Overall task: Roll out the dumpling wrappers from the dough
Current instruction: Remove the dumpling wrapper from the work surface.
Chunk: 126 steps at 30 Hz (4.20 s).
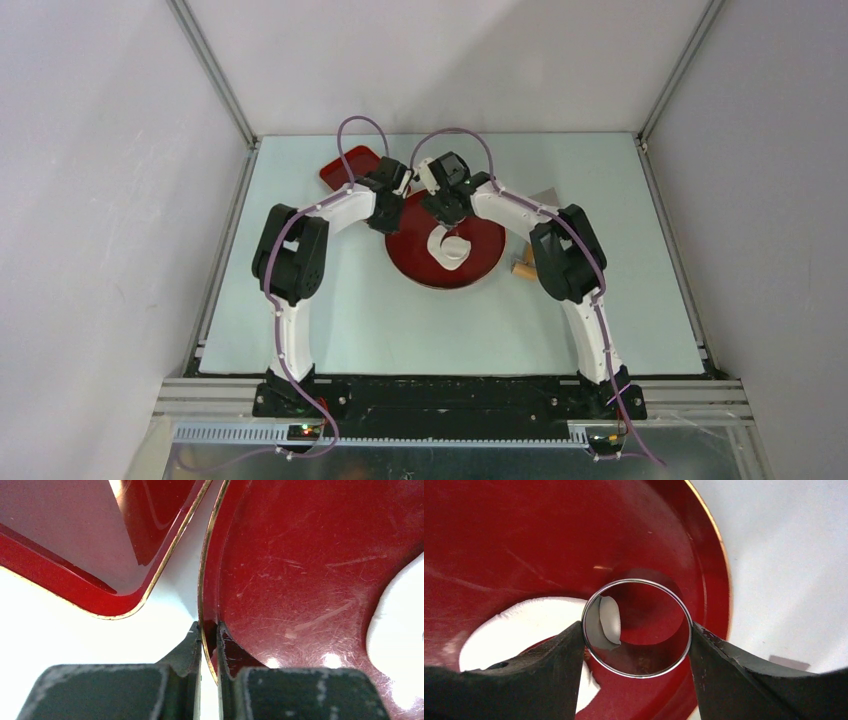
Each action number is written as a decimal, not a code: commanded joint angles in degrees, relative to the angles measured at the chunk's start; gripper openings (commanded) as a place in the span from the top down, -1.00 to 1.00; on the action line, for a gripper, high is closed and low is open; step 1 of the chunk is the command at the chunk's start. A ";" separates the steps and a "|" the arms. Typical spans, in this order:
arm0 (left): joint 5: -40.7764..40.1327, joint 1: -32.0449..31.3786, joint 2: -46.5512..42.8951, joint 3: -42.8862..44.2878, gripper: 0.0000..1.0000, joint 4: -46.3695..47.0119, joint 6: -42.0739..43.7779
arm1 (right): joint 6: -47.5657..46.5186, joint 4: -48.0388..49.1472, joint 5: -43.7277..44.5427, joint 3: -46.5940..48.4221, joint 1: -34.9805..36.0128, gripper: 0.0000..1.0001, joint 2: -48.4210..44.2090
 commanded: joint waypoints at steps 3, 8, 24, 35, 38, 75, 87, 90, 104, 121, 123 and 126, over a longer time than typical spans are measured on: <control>-1.23 -0.89 0.56 0.04 1.00 -3.55 3.05 | 4.76 -4.83 -12.88 4.61 1.62 -0.20 1.99; -1.30 -0.86 0.67 0.04 1.00 -3.56 3.05 | 5.90 -6.28 -18.79 5.09 2.18 -0.21 1.64; -1.44 -0.87 0.58 0.04 1.00 -3.59 3.05 | 12.42 -9.42 -34.42 11.17 -0.48 -0.20 1.14; -1.52 -0.89 0.59 0.06 1.00 -3.55 3.05 | 14.39 -9.59 -45.63 8.15 -2.51 -0.20 -2.98; -1.52 -0.86 0.59 0.06 1.00 -3.56 3.03 | 13.69 -10.09 -48.36 6.02 -3.29 -0.19 -4.51; -1.49 -0.80 0.39 -0.04 1.00 -3.49 2.83 | 7.53 -7.82 -25.61 -4.89 0.13 -0.17 -9.40; -1.53 -0.78 0.50 0.04 1.00 -3.52 2.88 | 5.66 -11.02 -29.72 -2.36 3.54 -0.17 -6.27; -1.60 -0.79 0.49 0.04 1.00 -3.47 2.88 | 5.45 -11.14 -30.01 -2.46 3.92 -0.17 -6.20; -1.56 -0.78 0.46 0.02 1.00 -3.46 2.88 | 5.27 -12.01 -31.22 0.28 5.64 -0.17 -3.70; -1.61 -0.79 0.41 -0.05 1.00 -3.47 2.88 | 10.36 -9.46 -37.93 -1.89 4.41 -0.17 -4.07; -1.58 -0.84 0.38 -0.05 1.00 -3.44 2.88 | 10.57 -7.52 -37.34 -3.75 4.46 -0.17 -4.46; -1.61 -0.78 0.30 -0.05 1.00 -3.39 2.88 | 10.63 -5.88 -36.33 -4.50 4.68 -0.17 -4.38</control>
